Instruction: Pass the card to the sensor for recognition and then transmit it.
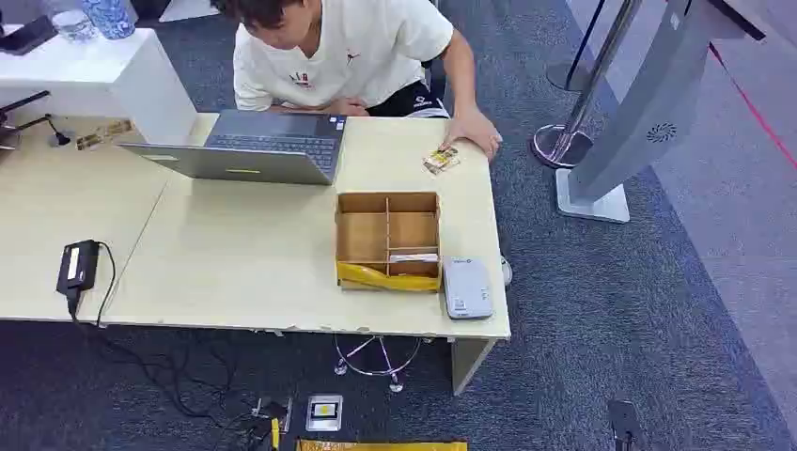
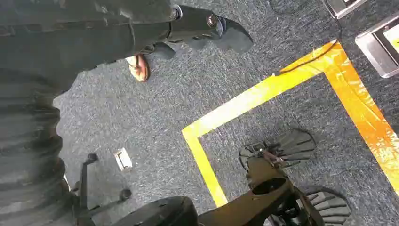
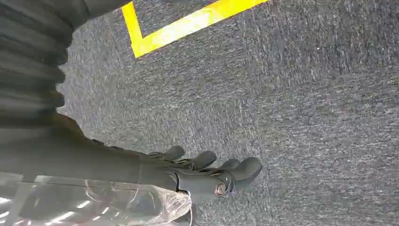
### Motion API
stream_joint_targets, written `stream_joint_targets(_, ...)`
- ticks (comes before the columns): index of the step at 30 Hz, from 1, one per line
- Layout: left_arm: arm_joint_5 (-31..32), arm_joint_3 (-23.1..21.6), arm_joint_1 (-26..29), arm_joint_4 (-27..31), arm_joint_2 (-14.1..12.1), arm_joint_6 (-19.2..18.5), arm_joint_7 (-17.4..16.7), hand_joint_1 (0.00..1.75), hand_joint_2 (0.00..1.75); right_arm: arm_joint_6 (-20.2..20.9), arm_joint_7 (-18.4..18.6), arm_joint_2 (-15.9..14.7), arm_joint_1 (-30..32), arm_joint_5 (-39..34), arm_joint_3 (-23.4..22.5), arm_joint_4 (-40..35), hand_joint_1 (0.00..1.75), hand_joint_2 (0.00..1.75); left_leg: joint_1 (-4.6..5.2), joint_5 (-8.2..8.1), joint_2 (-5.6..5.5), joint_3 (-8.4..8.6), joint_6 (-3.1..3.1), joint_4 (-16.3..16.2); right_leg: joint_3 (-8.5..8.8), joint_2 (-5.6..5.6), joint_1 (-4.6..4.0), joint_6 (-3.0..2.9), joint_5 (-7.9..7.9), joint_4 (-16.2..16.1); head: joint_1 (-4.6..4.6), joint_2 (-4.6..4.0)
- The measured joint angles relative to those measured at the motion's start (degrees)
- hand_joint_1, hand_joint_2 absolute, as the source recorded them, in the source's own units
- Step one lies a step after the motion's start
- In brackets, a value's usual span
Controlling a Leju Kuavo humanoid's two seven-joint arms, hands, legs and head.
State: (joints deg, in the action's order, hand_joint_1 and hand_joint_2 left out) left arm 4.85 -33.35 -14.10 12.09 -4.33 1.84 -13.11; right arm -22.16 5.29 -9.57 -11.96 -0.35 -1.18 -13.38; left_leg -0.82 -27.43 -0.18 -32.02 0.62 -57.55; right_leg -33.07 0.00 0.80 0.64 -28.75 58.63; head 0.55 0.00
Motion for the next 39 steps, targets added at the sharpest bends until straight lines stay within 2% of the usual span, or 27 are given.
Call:
stream_joint_targets(19,-0.50,0.00,-0.01,0.00,-0.15,0.00,-0.04,0.00,1.75,-0.52,-0.02,0.00,-0.02,0.11,0.02,0.22,0.00,1.75,0.00,0.00,0.00,-0.01,0.00,0.00,0.00,0.00,0.00,0.00,0.00,0.00,-0.02,-0.02)
stream_joint_targets(21,-0.50,0.00,-0.01,0.00,-0.15,0.02,-0.04,0.00,1.75,-1.85,-1.37,-0.02,-0.02,-0.78,0.00,0.22,0.00,1.75,0.00,0.00,0.00,-0.01,0.00,0.00,0.00,0.00,0.01,0.00,0.00,0.00,-0.02,-0.02)
stream_joint_targets(23,-0.50,0.00,-0.01,0.00,-0.17,0.07,0.11,0.00,1.75,-3.80,-4.01,-0.22,-0.07,-2.05,-0.02,0.22,0.00,1.75,0.01,0.00,0.00,-0.02,0.00,0.00,0.00,0.00,0.01,0.00,0.00,0.00,-0.02,-0.02)
stream_joint_targets(26,-0.50,0.02,0.01,0.00,-0.24,0.41,0.52,0.00,1.75,-7.38,-10.41,-1.15,-0.60,-5.68,-0.87,0.22,0.00,1.75,0.01,0.00,0.00,-0.02,0.00,0.00,0.01,0.00,0.02,0.00,0.00,0.00,0.00,-0.02)
stream_joint_targets(29,-0.44,0.02,0.14,0.00,-0.39,0.79,1.79,0.00,1.75,-12.38,-20.56,-2.87,-2.07,-9.07,-2.98,0.13,0.00,1.75,0.04,0.00,0.00,-0.03,-0.01,0.00,0.01,0.00,0.06,0.04,0.04,0.00,-0.02,-0.02)
stream_joint_targets(33,0.04,0.02,0.38,-0.04,-0.61,1.66,3.56,0.00,1.75,-16.92,-32.18,-7.87,-6.59,-10.40,-6.39,-1.64,0.00,1.75,0.14,0.05,0.01,-0.03,-0.08,-0.02,-0.01,0.01,0.16,0.16,0.13,0.00,-0.02,-0.02)
stream_joint_targets(38,0.61,0.00,0.45,-0.09,-0.68,1.81,4.68,0.00,1.75,-17.73,-39.74,-13.44,-12.70,-5.13,-11.00,-6.39,0.00,1.75,0.20,0.16,-0.03,-0.09,-0.25,-0.03,0.03,-0.05,0.22,0.22,0.18,0.00,-0.02,-0.02)
stream_joint_targets(39,0.63,0.00,0.44,-0.11,-0.70,1.81,4.94,0.00,1.75,-17.75,-39.84,-13.90,-13.82,-2.72,-11.87,-7.77,0.00,1.75,0.20,0.16,-0.03,-0.10,-0.24,-0.03,0.02,-0.05,0.23,0.22,0.19,0.01,0.00,0.00)
